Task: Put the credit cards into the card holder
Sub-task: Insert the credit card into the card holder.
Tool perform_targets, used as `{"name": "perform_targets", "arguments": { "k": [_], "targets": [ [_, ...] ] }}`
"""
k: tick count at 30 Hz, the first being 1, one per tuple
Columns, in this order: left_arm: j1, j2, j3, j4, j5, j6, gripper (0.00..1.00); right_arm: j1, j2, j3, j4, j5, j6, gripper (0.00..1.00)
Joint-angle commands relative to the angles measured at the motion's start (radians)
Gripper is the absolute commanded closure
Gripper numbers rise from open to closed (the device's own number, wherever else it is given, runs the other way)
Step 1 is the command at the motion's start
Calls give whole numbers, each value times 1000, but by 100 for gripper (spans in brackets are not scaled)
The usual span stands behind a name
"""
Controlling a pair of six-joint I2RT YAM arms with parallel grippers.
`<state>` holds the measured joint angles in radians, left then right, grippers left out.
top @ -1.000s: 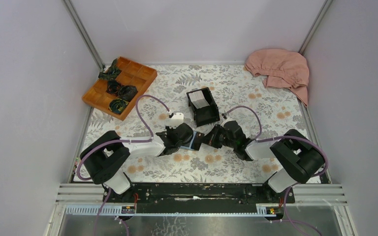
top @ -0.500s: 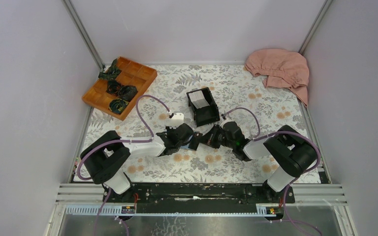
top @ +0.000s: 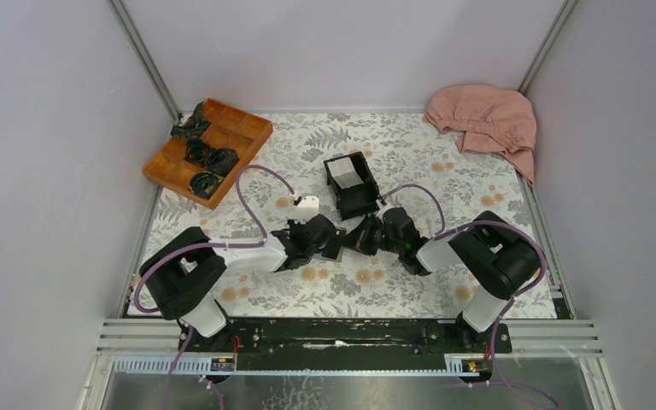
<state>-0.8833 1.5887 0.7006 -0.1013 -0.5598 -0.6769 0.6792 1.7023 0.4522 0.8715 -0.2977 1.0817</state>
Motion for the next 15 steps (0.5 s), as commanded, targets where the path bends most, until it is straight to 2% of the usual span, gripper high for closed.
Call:
{"name": "perform_targets", "arguments": {
  "k": [1, 15],
  "targets": [
    [-14, 48, -30, -44, 63, -22, 100, -7, -1, 55, 9, -14, -17, 100],
    [-15, -41, 4, -149, 27, -78, 100, -6, 51, 77, -4, -11, -47, 100]
  ]
}}
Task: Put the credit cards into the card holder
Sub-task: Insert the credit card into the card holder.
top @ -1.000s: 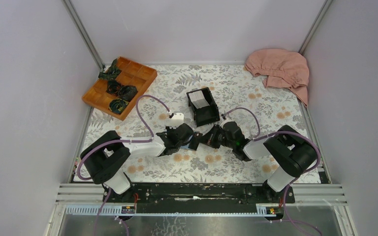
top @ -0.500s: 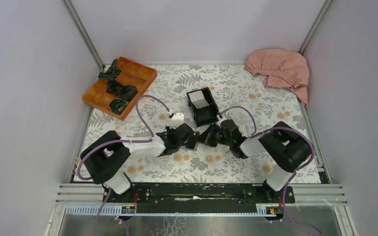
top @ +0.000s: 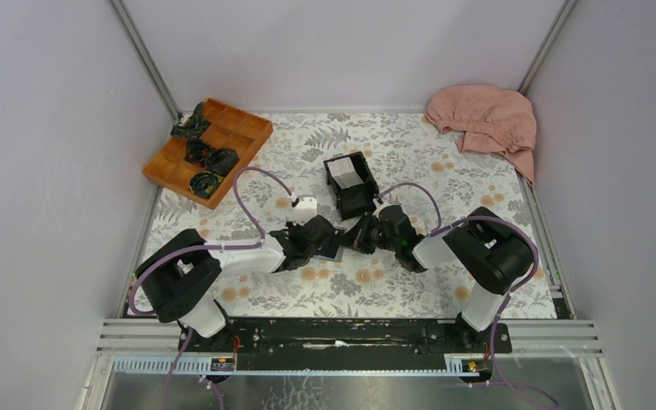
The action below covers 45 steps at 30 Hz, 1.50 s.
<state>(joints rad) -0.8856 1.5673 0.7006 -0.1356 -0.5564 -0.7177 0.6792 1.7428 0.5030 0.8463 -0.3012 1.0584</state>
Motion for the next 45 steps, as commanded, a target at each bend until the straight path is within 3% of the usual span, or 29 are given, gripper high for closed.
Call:
{"name": "perform_targets", "arguments": {
  "k": [1, 16, 29, 45],
  "targets": [
    [-13, -27, 7, -124, 22, -40, 100, -6, 11, 25, 20, -6, -26, 100],
    [-15, -144, 43, -234, -34, -41, 100, -6, 25, 32, 17, 3, -37, 100],
    [-16, -101, 20, -241, -32, -52, 100, 34, -68, 124, -151, 62, -130, 100],
    [-19, -102, -12, -255, -25, -90, 100, 84, -70, 196, -210, 83, -158, 100]
  ]
}}
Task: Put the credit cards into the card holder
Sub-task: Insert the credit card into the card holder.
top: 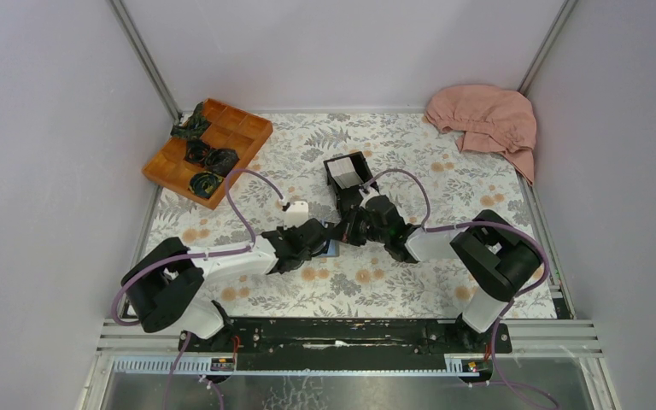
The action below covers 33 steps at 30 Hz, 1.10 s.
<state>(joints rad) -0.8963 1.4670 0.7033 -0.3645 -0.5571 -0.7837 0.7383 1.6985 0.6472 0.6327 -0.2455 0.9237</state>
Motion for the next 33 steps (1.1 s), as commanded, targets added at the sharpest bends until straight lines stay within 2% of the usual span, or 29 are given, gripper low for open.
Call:
{"name": "perform_targets", "arguments": {
  "k": [1, 12, 33],
  "targets": [
    [-7, -1, -14, -28, -24, -26, 100, 28, -30, 56, -4, 32, -28, 100],
    [-12, 10, -26, -28, -27, -49, 100, 58, -62, 85, -40, 49, -47, 100],
    [-22, -37, -38, -56, -35, -73, 100, 78, 23, 116, -14, 39, -44, 100]
  ]
}}
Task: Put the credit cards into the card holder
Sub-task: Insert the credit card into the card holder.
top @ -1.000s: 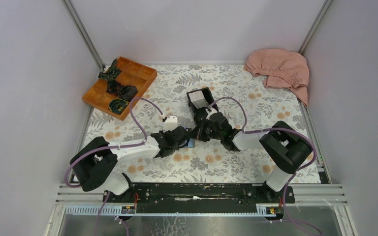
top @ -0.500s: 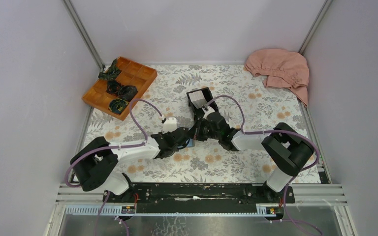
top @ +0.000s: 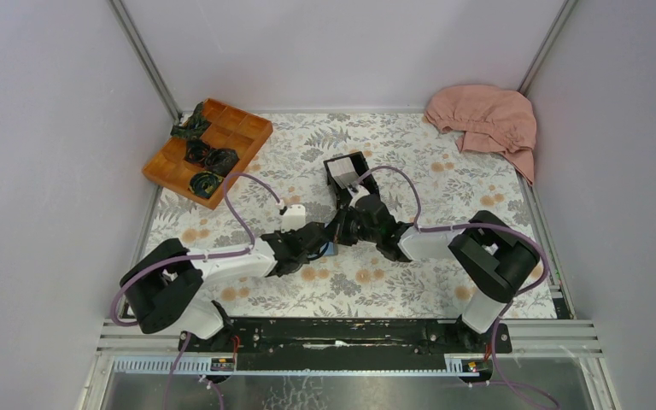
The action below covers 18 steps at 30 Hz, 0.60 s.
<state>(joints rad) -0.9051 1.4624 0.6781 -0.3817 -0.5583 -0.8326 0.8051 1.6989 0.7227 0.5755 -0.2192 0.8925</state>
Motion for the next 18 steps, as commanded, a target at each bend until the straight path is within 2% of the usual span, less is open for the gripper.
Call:
{"name": "perform_targets", "arguments": {
  "k": [1, 13, 18],
  "targets": [
    [-15, -39, -13, -45, -34, -28, 100, 10, 28, 41, 45, 11, -13, 100],
    [-52, -108, -27, -121, -44, -83, 100, 11, 77, 48, 71, 7, -8, 100],
    [-59, -107, -31, -134, -51, -93, 100, 12, 33, 46, 43, 27, -27, 100]
  ]
}}
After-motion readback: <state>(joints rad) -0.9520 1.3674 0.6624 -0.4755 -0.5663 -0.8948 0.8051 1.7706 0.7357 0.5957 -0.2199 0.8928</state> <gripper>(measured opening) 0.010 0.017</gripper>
